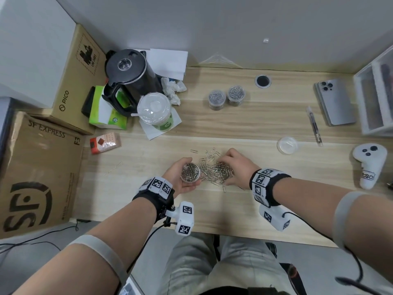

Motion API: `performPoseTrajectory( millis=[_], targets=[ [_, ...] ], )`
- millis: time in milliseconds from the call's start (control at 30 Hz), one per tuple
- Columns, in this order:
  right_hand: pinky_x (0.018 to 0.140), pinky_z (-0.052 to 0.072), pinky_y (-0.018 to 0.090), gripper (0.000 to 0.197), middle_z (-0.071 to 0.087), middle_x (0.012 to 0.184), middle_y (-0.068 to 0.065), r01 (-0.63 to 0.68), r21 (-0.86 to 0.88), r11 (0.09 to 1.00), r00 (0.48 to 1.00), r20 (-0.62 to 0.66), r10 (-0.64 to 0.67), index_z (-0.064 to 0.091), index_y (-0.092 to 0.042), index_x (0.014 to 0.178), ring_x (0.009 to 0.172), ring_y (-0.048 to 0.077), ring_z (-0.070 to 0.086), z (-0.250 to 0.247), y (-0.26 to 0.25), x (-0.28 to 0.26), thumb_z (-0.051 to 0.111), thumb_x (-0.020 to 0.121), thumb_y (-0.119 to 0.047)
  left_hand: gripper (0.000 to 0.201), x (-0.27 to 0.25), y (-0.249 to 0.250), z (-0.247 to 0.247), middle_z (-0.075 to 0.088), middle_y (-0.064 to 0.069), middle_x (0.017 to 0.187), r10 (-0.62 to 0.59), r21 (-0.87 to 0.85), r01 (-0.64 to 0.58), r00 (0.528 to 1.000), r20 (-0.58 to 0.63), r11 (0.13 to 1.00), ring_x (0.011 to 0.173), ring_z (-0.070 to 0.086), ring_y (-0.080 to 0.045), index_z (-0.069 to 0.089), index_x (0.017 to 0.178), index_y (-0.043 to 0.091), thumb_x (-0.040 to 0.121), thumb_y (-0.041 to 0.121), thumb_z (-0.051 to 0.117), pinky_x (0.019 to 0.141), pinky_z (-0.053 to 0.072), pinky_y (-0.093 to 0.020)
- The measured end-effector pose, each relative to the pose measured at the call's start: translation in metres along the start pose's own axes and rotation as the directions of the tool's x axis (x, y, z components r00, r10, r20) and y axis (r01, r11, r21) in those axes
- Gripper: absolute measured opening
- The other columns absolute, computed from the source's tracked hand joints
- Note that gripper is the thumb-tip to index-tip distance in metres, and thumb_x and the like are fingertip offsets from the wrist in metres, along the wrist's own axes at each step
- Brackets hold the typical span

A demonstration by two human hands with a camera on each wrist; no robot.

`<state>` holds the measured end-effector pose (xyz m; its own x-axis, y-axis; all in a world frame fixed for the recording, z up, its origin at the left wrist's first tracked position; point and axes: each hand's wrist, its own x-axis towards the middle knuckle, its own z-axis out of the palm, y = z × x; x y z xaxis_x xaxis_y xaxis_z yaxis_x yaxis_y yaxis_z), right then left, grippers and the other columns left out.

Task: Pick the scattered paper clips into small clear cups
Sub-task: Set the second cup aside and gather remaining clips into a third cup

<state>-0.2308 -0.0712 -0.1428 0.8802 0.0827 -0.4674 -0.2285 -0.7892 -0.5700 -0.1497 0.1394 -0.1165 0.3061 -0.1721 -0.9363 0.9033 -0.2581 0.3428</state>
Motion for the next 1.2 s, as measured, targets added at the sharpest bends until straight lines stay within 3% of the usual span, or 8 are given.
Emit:
performPoseTrajectory(
  millis=[133,333,467,600,733,933,1067,1200],
  targets=[
    [0.084,0.047,0.03,0.1,0.037,0.124,-0.006,-0.043,-0.134,0.99,0.999,-0.029,0.039,0.039,-0.03,0.136,0.107,0.017,0.051,-0.013,0.002,-0.003,0.088,0.051,-0.047,0.064,-0.001,0.002,-0.003,0.073,-0.015,0.107,0.005,0.017,-0.005,1.0,0.016,1.0,0.078,0.068,-0.026,0.058,0.137,0.005,0.092,0.049,0.056,0.082,0.053,-0.035],
    [0.093,0.049,0.036,0.12,0.03,0.126,0.002,-0.05,-0.229,0.972,0.99,0.12,0.079,0.032,-0.024,0.141,0.112,0.022,0.044,-0.019,0.007,-0.005,0.093,0.038,-0.031,0.06,-0.002,0.001,-0.003,0.074,-0.014,0.101,0.016,0.019,-0.016,1.0,0.012,1.0,0.077,0.068,-0.027,0.058,0.137,0.006,0.093,0.047,0.057,0.087,0.053,-0.037],
    [0.088,0.049,0.031,0.105,0.034,0.124,0.001,-0.068,-0.175,0.982,0.989,0.117,0.089,0.037,-0.024,0.14,0.104,0.025,0.054,-0.022,0.009,0.002,0.09,0.05,-0.018,0.061,-0.004,-0.001,-0.006,0.074,-0.012,0.105,0.022,0.033,-0.022,1.0,0.011,0.999,0.076,0.069,-0.026,0.057,0.138,0.006,0.092,0.047,0.057,0.086,0.054,-0.036],
    [0.088,0.048,0.034,0.102,0.042,0.121,-0.002,-0.074,-0.153,0.985,0.992,0.091,0.089,0.042,-0.027,0.135,0.103,0.024,0.056,-0.023,0.007,0.012,0.093,0.047,-0.032,0.063,-0.005,-0.002,-0.01,0.074,-0.015,0.117,0.024,0.043,-0.024,1.0,0.006,0.999,0.076,0.07,-0.024,0.057,0.139,0.007,0.092,0.049,0.055,0.079,0.054,-0.033],
    [0.093,0.046,0.035,0.102,0.041,0.126,0.0,-0.036,-0.173,0.984,0.998,0.046,0.045,0.043,-0.025,0.136,0.114,0.024,0.049,-0.014,-0.003,0.011,0.09,0.05,-0.05,0.061,-0.002,-0.004,-0.012,0.074,-0.012,0.103,0.023,0.045,-0.024,1.0,0.011,0.999,0.076,0.068,-0.024,0.059,0.136,0.004,0.094,0.047,0.053,0.085,0.053,-0.035],
    [0.096,0.042,0.034,0.134,0.026,0.138,0.001,0.014,-0.31,0.95,1.0,0.027,-0.006,0.018,-0.033,0.149,0.121,0.023,0.032,-0.003,-0.016,0.005,0.088,0.037,-0.059,0.059,0.0,-0.003,-0.011,0.073,-0.013,0.105,0.014,0.051,-0.014,1.0,0.005,0.999,0.075,0.068,-0.025,0.06,0.134,0.005,0.094,0.047,0.055,0.079,0.055,-0.033],
    [0.101,0.041,0.038,0.111,0.029,0.135,0.002,0.018,-0.242,0.97,0.999,0.055,-0.005,0.034,-0.038,0.144,0.117,0.023,0.033,0.002,-0.016,0.011,0.09,0.048,-0.048,0.046,0.003,-0.006,-0.012,0.073,-0.012,0.109,0.01,0.058,-0.011,1.0,0.018,0.998,0.079,0.068,-0.025,0.063,0.121,0.01,0.094,0.047,0.055,0.094,0.053,-0.039],
    [0.102,0.04,0.041,0.083,0.036,0.123,0.0,0.035,-0.139,0.99,0.999,0.02,-0.032,0.05,-0.036,0.133,0.109,0.02,0.036,0.007,-0.013,0.014,0.088,0.059,-0.043,0.055,0.006,-0.008,-0.011,0.073,-0.014,0.111,0.01,0.06,-0.011,1.0,0.011,0.998,0.082,0.069,-0.028,0.061,0.131,0.008,0.092,0.047,0.058,0.088,0.055,-0.038]
  ],
)
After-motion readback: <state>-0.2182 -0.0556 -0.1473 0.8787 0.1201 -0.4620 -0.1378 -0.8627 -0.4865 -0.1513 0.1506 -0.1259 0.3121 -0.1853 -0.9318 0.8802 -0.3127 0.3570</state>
